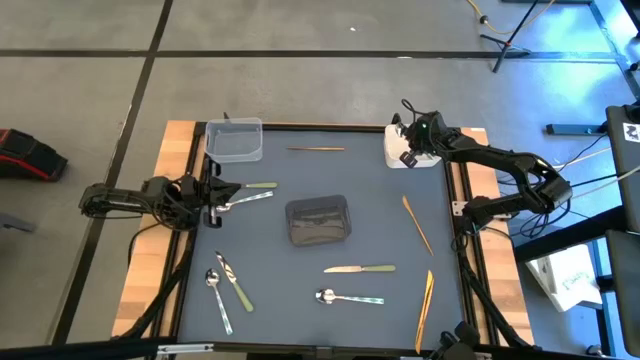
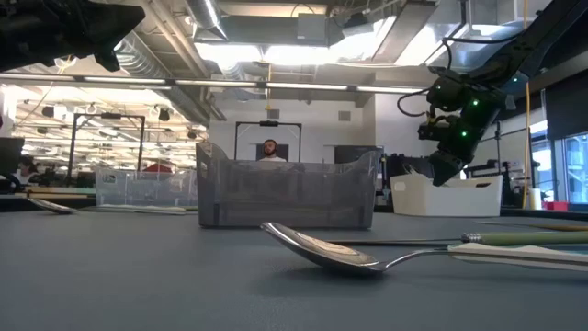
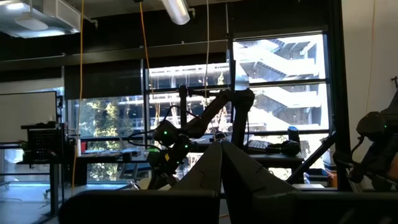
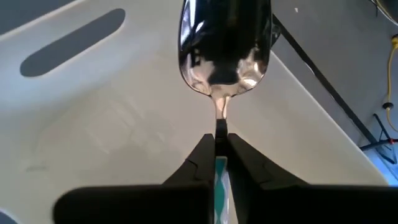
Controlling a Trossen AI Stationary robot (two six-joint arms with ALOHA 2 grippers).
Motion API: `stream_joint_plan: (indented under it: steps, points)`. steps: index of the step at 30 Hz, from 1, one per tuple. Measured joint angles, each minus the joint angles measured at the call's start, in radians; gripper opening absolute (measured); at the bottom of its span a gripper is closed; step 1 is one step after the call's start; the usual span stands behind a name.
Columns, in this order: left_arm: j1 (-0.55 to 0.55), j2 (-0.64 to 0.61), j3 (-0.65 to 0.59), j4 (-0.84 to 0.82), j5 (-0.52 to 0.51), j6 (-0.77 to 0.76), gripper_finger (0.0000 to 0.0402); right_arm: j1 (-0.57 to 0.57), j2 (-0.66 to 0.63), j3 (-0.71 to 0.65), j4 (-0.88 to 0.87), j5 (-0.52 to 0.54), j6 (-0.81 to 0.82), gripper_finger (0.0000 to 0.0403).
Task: Sort silverware by color (type)
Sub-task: Put the white green spoon into the white bin
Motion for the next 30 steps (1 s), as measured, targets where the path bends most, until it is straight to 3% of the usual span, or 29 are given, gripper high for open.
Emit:
stream_joint_plan:
  steps: [6, 11, 16, 22, 26, 30]
  points:
    - [0.000, 0.000, 0.000, 0.000, 0.000, -0.001, 0.0002, 0.001, -0.036, 0.004, -0.012, 0.004, 0.000, 0.0101]
    - [0.000, 0.000, 0.000, 0.000, 0.000, -0.002, 0.0002, 0.023, -0.106, 0.112, -0.205, -0.006, 0.052, 0.0144]
    - [0.000, 0.000, 0.000, 0.000, 0.001, -0.005, 0.0002, 0.131, -0.201, 0.220, -0.362, -0.150, 0.158, 0.0154]
    - [0.000, 0.003, 0.000, -0.001, 0.050, -0.011, 0.0002, 0.392, -0.285, 0.236, -0.409, -0.310, 0.309, 0.0154]
    - [0.000, 0.026, 0.000, -0.001, 0.133, -0.012, 0.0002, 0.624, -0.281, 0.235, -0.432, -0.301, 0.419, 0.0154]
    - [0.000, 0.078, 0.000, 0.018, 0.116, -0.022, 0.0002, 0.881, -0.234, 0.235, -0.398, -0.210, 0.513, 0.0154]
